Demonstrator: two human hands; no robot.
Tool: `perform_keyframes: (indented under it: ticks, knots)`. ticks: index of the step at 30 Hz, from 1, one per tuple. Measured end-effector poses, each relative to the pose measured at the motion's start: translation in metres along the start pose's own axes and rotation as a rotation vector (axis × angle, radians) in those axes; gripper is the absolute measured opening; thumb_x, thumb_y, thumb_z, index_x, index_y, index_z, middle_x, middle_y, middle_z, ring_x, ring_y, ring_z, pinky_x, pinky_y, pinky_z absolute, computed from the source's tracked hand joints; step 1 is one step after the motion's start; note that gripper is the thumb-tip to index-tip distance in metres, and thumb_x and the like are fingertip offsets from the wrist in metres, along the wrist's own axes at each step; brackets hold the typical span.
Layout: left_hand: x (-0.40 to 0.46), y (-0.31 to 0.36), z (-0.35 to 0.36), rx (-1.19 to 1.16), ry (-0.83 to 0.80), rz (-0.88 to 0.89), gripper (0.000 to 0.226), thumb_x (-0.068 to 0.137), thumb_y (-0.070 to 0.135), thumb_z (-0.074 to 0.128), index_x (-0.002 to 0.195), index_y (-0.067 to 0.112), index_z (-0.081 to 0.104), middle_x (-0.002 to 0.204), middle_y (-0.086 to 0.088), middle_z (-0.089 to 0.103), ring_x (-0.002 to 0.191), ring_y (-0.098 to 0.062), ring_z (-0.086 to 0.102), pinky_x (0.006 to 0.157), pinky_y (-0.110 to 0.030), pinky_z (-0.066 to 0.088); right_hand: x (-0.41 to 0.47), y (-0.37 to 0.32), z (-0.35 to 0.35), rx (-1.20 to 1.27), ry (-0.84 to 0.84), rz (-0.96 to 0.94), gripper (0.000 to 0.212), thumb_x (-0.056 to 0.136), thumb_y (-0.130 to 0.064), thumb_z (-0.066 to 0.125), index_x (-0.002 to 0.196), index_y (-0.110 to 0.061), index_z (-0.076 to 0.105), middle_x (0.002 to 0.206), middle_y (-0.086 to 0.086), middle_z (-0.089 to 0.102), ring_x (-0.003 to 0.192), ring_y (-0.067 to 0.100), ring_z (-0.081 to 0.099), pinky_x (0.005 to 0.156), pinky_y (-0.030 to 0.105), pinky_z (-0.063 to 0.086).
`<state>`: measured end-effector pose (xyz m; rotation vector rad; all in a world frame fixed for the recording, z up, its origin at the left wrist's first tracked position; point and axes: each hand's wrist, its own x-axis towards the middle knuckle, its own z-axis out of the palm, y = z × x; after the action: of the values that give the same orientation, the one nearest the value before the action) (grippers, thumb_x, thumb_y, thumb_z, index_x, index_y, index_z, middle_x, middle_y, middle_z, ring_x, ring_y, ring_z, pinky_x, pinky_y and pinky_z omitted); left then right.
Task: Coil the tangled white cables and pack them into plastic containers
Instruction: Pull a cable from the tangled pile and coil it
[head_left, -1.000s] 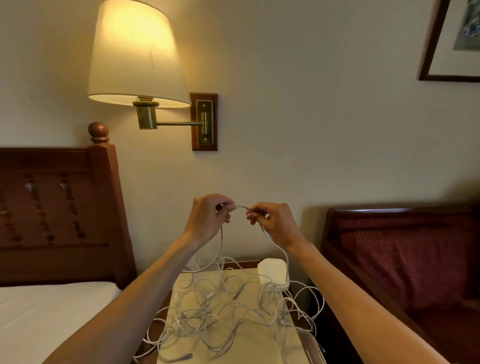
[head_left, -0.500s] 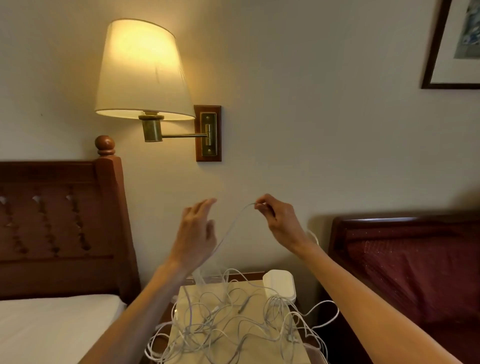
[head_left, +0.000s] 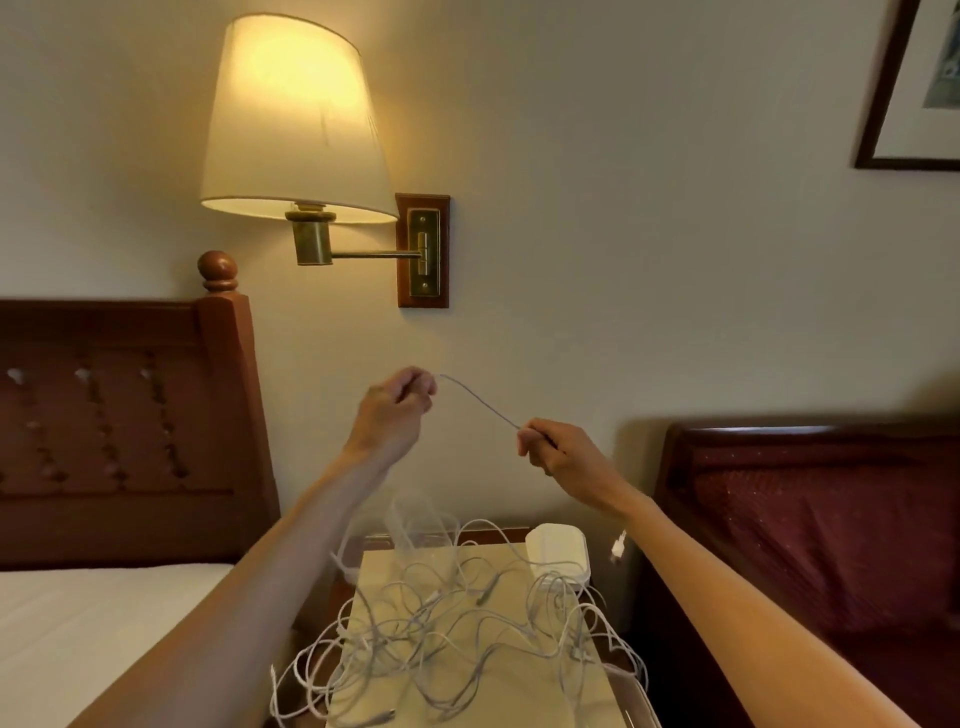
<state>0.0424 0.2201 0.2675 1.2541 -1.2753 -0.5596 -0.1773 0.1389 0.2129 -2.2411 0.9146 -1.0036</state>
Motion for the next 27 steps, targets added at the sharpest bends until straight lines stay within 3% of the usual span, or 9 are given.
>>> perform_keyframes:
  ticks: [3,6,9,14,19,21,23,25,27]
  knots:
    - [0.02,-0.014,-0.029,0.24,0.134,0.072,0.021,0.1,0.021,0.047,0.09,0.024,0.065,0.09,-0.004,0.062,0.083,-0.02,0.056,0.067,-0.031,0.04,-0.013,0.007,0.002,0.378,-0.112,0.256,0.034,0.106,-0.026,0.033,0.083,-0.012,0.054,0.057,-0.005,0.037,0.051,0.01,0.031,0.05,0.023,0.03]
    - [0.011,-0.034,-0.024,0.795,0.173,0.122,0.036,0.097,0.024,0.056,0.133,0.021,0.055,0.128,-0.011,0.056,0.118,-0.033,0.05,0.095,-0.044,0.045,-0.008,-0.016,0.006,0.787,0.067,0.419,0.031,0.106,-0.023,0.03,0.083,-0.012,0.048,0.056,-0.002,0.027,0.051,0.013,0.024,0.051,0.026,0.024]
    - [-0.036,-0.042,0.009,0.582,0.189,0.456,0.033,0.1,0.028,0.05,0.13,0.015,0.055,0.124,-0.008,0.059,0.113,-0.023,0.054,0.094,-0.037,0.048,0.007,-0.043,0.01,1.14,0.208,0.498,0.032,0.106,-0.021,0.028,0.085,-0.012,0.051,0.054,-0.003,0.027,0.051,0.012,0.023,0.054,0.026,0.027]
    - [-0.093,-0.062,0.049,0.135,-0.175,-0.072,0.058,0.094,0.052,0.049,0.144,0.027,0.035,0.134,0.012,0.048,0.126,-0.007,0.045,0.105,-0.03,0.04,0.024,-0.069,0.016,1.455,0.267,0.563,0.033,0.106,-0.014,0.023,0.084,-0.01,0.047,0.052,-0.003,0.028,0.041,0.009,0.024,0.042,0.021,0.032]
    - [-0.102,-0.075,0.055,-0.052,-0.316,-0.07,0.023,0.101,0.024,0.049,0.093,0.007,0.063,0.098,-0.006,0.072,0.098,-0.02,0.066,0.084,-0.03,0.049,0.028,-0.068,0.01,1.488,0.332,0.58,0.037,0.105,-0.008,0.018,0.078,-0.01,0.043,0.044,-0.004,0.026,0.034,0.009,0.022,0.04,0.02,0.027]
    - [-0.103,-0.076,0.047,-0.348,-0.337,-0.222,0.029,0.103,0.024,0.042,0.09,0.003,0.057,0.08,-0.015,0.067,0.08,-0.03,0.067,0.076,-0.034,0.055,0.029,-0.06,-0.004,1.48,0.385,0.568,0.036,0.104,-0.006,0.017,0.078,-0.011,0.042,0.041,-0.004,0.025,0.032,0.009,0.022,0.039,0.02,0.026]
    - [-0.104,-0.075,0.033,-0.502,-0.345,-0.282,0.028,0.1,0.03,0.043,0.084,0.009,0.052,0.059,-0.008,0.043,0.047,-0.022,0.048,0.048,-0.029,0.048,0.028,-0.047,-0.016,1.435,0.426,0.59,0.035,0.103,-0.006,0.018,0.08,-0.011,0.043,0.043,-0.004,0.025,0.033,0.009,0.022,0.037,0.021,0.027]
    - [-0.097,-0.07,0.02,-0.326,-0.345,-0.185,0.03,0.1,0.034,0.044,0.077,0.016,0.05,0.056,0.001,0.029,0.04,-0.011,0.026,0.036,-0.022,0.027,0.021,-0.036,-0.02,1.308,0.421,0.63,0.031,0.104,-0.009,0.023,0.086,-0.009,0.048,0.05,-0.001,0.033,0.039,0.01,0.029,0.043,0.022,0.032]
    - [-0.087,-0.062,0.012,0.007,-0.27,0.032,0.033,0.102,0.03,0.043,0.073,0.019,0.05,0.053,0.007,0.032,0.043,-0.011,0.026,0.04,-0.023,0.024,0.01,-0.031,-0.013,0.727,0.306,0.677,0.027,0.105,-0.021,0.032,0.106,-0.004,0.053,0.074,0.007,0.056,0.061,0.016,0.055,0.058,0.029,0.049]
